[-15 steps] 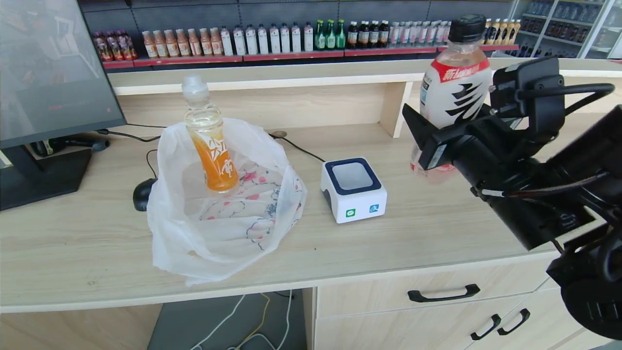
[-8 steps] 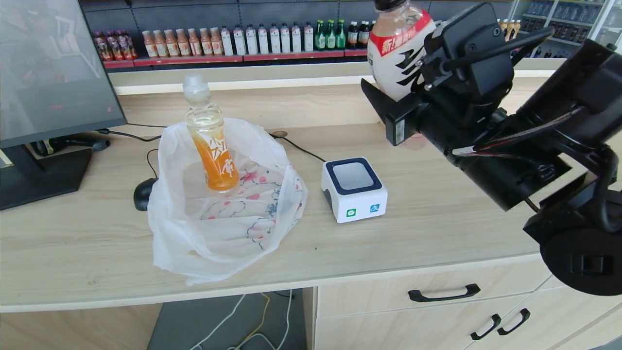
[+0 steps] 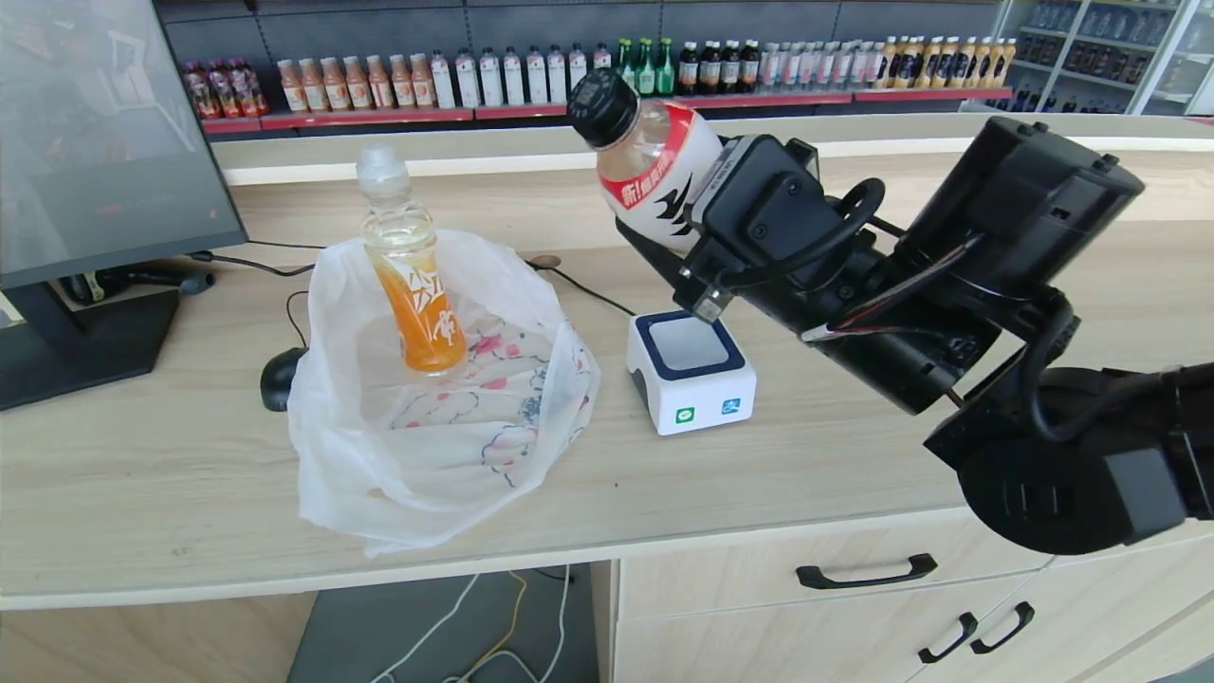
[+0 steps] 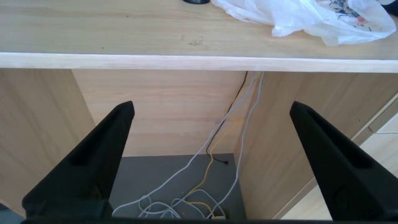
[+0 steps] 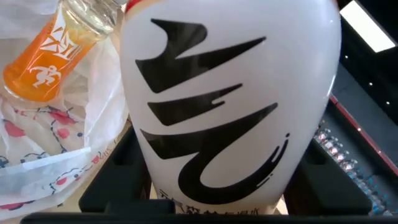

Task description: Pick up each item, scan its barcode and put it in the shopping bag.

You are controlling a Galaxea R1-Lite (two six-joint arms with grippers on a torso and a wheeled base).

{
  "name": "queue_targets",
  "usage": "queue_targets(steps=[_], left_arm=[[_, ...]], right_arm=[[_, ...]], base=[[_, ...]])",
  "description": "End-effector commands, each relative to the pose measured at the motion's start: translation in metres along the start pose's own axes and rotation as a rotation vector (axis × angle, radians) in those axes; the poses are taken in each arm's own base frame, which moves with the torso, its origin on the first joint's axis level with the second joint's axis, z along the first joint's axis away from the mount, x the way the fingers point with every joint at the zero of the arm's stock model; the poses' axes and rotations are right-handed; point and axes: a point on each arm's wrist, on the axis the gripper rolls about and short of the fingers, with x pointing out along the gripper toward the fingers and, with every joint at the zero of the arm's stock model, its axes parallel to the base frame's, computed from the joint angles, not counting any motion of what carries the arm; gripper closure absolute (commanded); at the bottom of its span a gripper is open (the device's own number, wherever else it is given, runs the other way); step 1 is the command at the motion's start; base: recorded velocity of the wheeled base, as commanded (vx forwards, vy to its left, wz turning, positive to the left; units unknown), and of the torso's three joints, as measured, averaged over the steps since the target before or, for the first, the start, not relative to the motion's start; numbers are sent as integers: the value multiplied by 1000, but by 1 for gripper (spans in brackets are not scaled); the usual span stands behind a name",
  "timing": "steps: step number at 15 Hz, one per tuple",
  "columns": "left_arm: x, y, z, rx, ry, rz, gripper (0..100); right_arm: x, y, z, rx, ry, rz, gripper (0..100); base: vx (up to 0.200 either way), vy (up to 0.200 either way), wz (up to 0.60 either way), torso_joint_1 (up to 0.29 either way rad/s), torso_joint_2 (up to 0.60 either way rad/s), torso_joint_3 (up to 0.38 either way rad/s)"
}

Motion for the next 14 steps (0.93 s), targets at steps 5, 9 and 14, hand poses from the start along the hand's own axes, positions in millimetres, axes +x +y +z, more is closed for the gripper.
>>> queue_targets(steps=[5, 9, 14], left_arm=[[0, 0, 0, -1, -1, 1, 0], [0, 0, 0, -1, -1, 2, 0], [0, 0, 0, 1, -1, 1, 0]], right_arm=[[7, 27, -28, -80, -22, 120, 100], [6, 25, -40, -115, -50, 151, 100], [2, 18, -57, -144, -50, 193, 100]], base=[[0, 0, 0, 0, 0, 0], [0, 0, 0, 0, 0, 0], [0, 0, 0, 0, 0, 0]])
